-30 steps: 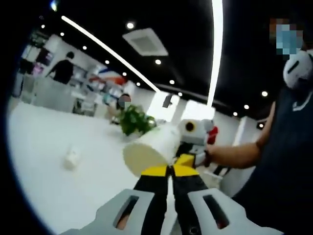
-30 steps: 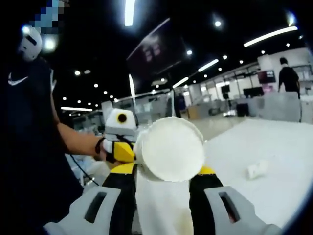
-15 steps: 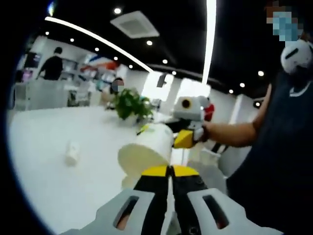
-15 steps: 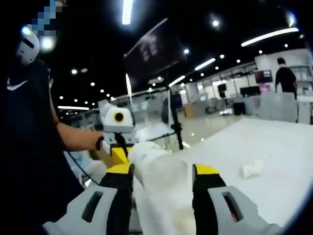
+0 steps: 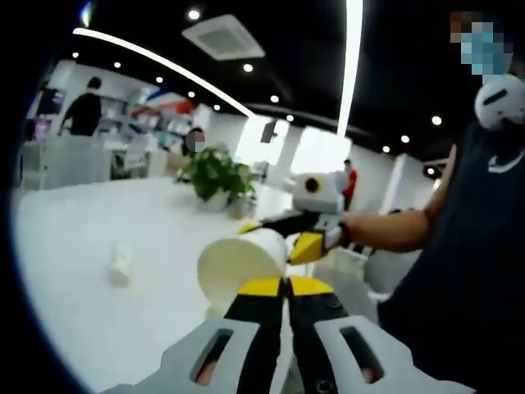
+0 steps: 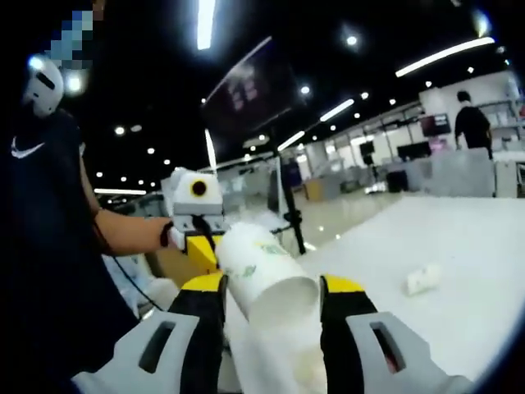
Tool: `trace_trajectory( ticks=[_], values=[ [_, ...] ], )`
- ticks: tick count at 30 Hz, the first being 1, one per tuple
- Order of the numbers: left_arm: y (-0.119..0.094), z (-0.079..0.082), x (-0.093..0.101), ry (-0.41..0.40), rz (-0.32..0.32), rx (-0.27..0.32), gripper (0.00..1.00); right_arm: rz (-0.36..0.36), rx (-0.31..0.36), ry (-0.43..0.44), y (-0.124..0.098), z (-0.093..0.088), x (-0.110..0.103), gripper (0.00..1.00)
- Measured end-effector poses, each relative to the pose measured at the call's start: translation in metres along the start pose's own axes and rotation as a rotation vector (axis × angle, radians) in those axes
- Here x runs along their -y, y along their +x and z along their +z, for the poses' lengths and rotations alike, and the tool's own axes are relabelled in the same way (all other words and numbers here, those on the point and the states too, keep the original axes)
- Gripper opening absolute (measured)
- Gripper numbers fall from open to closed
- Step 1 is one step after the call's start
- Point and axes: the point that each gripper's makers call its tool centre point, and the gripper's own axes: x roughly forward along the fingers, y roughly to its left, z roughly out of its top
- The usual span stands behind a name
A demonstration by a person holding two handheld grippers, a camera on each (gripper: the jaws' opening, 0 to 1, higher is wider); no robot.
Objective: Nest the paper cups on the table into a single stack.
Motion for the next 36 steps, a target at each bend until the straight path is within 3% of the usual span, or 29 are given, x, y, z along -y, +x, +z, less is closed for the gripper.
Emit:
trace_trajectory(
  ticks=[3,4,5,10,11,18,22,27,31,36],
  values=[
    [0.001,0.003,-0.005,0.021,0.018,-0.085,0.00,-0.056,0.002,-0.036,-0.006,0.003,0.012,0.54],
    [0.001,0.004,-0.006,0.012,0.034,-0.143,0.00,-0.064,0.001,-0.041,-0.007,0.003,0.014,0.58],
    [0.001,0.007,-0.008,0.035,0.042,-0.171,0.00,-0.111,-0.006,-0.061,-0.014,0.001,0.023,0.62],
    [0.008,0.019,-0.009,0.165,0.068,-0.357,0.00,-0.205,-0.072,-0.110,-0.035,-0.018,0.047,0.76],
    [0.010,0.020,-0.009,0.198,0.073,-0.419,0.00,-0.218,-0.088,-0.116,-0.039,-0.022,0.051,0.80],
    [0.021,0.032,-0.007,0.330,0.051,-0.674,0.00,-0.276,-0.139,-0.101,-0.063,-0.048,0.063,0.91],
    [0.019,0.029,-0.010,0.372,0.070,-0.862,0.00,-0.295,-0.157,-0.095,-0.070,-0.061,0.065,0.94],
    [0.023,0.026,-0.016,0.470,0.092,-1.032,0.00,-0.318,-0.190,-0.114,-0.071,-0.073,0.066,1.00],
    [0.026,0.018,-0.018,0.512,0.102,-1.137,0.00,-0.334,-0.186,-0.138,-0.073,-0.076,0.064,1.00],
    [0.036,0.014,-0.019,0.534,0.121,-1.171,0.00,-0.345,-0.137,-0.133,-0.081,-0.073,0.059,1.00]
  ],
)
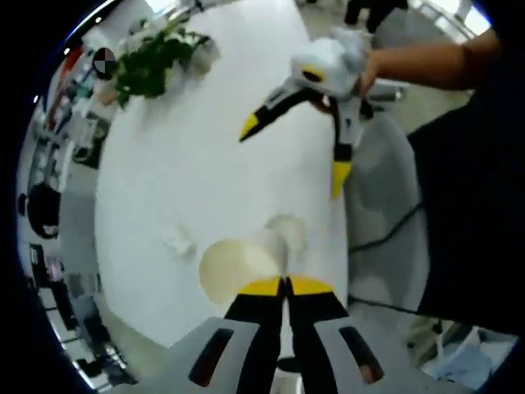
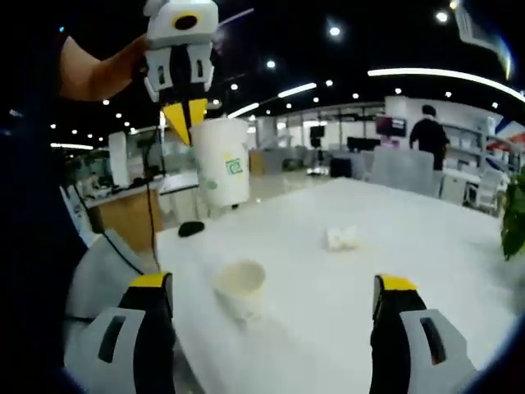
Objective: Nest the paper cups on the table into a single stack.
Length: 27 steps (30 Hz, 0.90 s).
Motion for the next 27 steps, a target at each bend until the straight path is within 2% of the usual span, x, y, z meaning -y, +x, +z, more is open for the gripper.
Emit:
trace_trajectory(
  ticks=[2,5,12,19,27],
  values=[
    [0.003,0.005,0.000,-0.015,-0.006,0.001,0.00,-0.011,0.051,0.013,-0.010,0.009,0.000,1.00],
    [0.007,0.007,0.001,-0.026,-0.015,0.007,0.00,-0.025,0.083,-0.005,-0.020,0.014,0.000,1.00],
    [0.022,0.007,-0.001,-0.063,-0.030,0.000,0.00,-0.036,0.072,-0.004,-0.030,0.009,0.003,1.00],
    [0.030,0.010,0.003,-0.067,-0.041,-0.001,0.00,-0.037,0.065,0.002,-0.029,0.006,0.002,1.00],
    [0.049,0.004,0.008,-0.064,-0.048,-0.018,0.00,-0.033,0.063,0.008,-0.029,0.007,0.000,1.00]
  ],
)
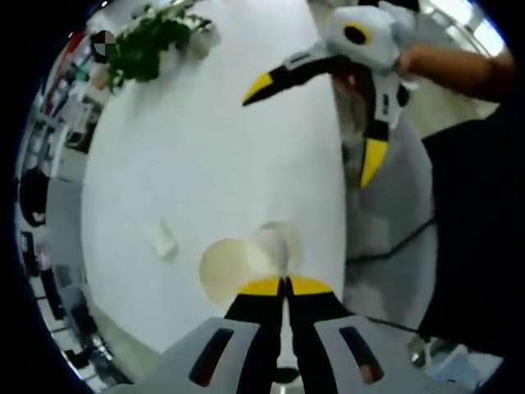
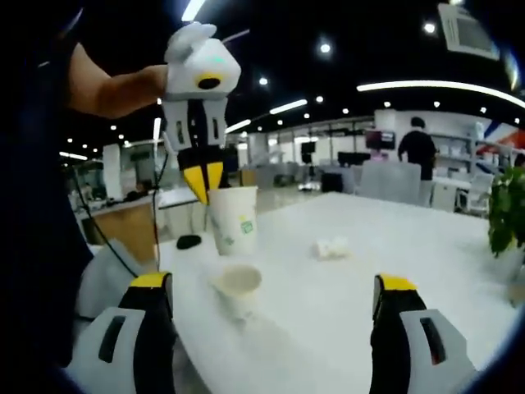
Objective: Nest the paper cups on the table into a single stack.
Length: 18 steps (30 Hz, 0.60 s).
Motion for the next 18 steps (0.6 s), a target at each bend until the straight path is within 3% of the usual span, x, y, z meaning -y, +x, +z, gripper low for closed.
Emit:
trace_trajectory(
  ticks=[18],
  values=[
    [0.035,-0.005,0.001,-0.046,-0.027,0.003,0.00,-0.003,-0.019,0.017,0.000,-0.006,0.002,1.00]
  ],
)
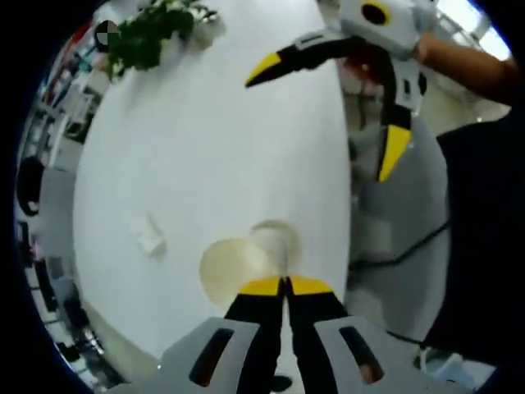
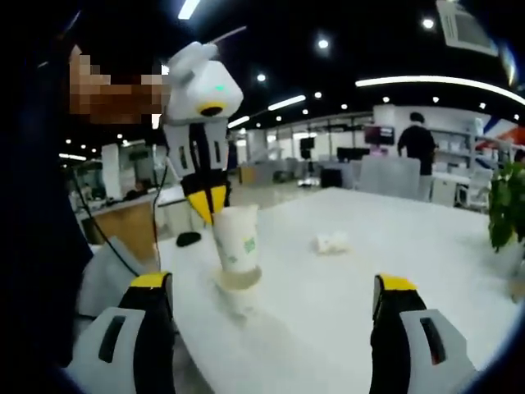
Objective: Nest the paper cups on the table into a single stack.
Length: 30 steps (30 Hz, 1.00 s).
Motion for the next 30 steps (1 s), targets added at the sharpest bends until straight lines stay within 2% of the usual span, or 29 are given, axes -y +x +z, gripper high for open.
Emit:
trace_trajectory(
  ticks=[7,15,19,30],
  values=[
    [0.020,-0.003,0.006,0.009,-0.019,-0.019,0.00,-0.011,-0.002,0.014,-0.002,-0.003,0.003,0.99],
    [0.034,-0.008,0.004,0.041,-0.018,-0.034,0.00,-0.017,-0.016,0.024,-0.003,-0.008,0.004,0.98],
    [0.042,-0.007,0.005,0.065,-0.015,-0.029,0.00,-0.021,-0.016,0.029,-0.003,-0.008,0.004,0.98],
    [0.064,-0.010,0.012,0.067,-0.030,-0.021,0.00,-0.022,-0.024,0.032,-0.001,-0.009,0.003,0.97]
  ],
)
